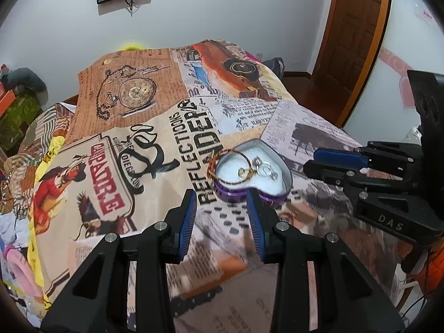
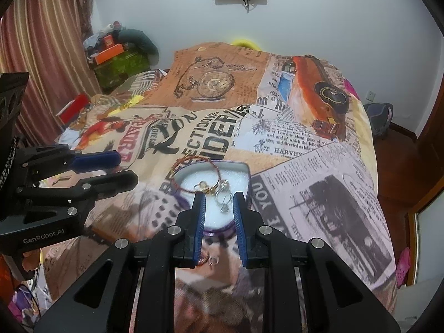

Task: Organize jewelry
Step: 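Lift both tools away from the tin, right tool moving toward the red earrings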

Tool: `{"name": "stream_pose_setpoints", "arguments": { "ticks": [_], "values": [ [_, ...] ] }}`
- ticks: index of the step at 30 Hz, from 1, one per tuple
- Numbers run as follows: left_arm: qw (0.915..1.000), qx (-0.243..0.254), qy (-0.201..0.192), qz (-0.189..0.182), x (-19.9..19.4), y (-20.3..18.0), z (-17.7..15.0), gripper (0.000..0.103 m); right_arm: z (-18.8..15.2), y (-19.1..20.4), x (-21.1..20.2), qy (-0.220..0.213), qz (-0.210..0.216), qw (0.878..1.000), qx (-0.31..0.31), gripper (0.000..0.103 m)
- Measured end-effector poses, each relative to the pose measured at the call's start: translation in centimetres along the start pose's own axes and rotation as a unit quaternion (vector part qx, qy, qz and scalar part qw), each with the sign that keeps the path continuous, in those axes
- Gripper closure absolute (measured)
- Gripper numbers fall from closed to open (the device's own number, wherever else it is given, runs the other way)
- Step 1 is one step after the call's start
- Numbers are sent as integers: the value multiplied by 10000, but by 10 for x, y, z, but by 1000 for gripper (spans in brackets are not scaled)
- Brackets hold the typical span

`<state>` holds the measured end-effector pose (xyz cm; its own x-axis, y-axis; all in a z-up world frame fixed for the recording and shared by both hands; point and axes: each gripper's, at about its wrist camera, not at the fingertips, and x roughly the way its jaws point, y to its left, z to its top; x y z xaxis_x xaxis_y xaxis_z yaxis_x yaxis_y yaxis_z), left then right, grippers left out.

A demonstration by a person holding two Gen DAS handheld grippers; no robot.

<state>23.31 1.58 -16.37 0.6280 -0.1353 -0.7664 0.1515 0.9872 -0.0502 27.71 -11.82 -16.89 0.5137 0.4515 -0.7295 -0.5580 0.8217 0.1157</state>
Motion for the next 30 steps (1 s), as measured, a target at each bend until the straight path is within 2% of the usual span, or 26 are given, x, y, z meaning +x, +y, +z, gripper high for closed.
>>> {"name": "stream_pose_setpoints", "arguments": {
  "ticks": [11,20,30],
  "values": [
    [9995,-85,297,-88,-1,-3,-33,64,-24,4,-7,171,29,9997,162,84],
    [9967,-291,706,-262,25,-1,-57,64,-58,7,19,719,173,9968,306,84],
    [9961,-330,754,-325,37,0,-59,64,-48,6,42,861,165,9958,276,84]
  ]
}}
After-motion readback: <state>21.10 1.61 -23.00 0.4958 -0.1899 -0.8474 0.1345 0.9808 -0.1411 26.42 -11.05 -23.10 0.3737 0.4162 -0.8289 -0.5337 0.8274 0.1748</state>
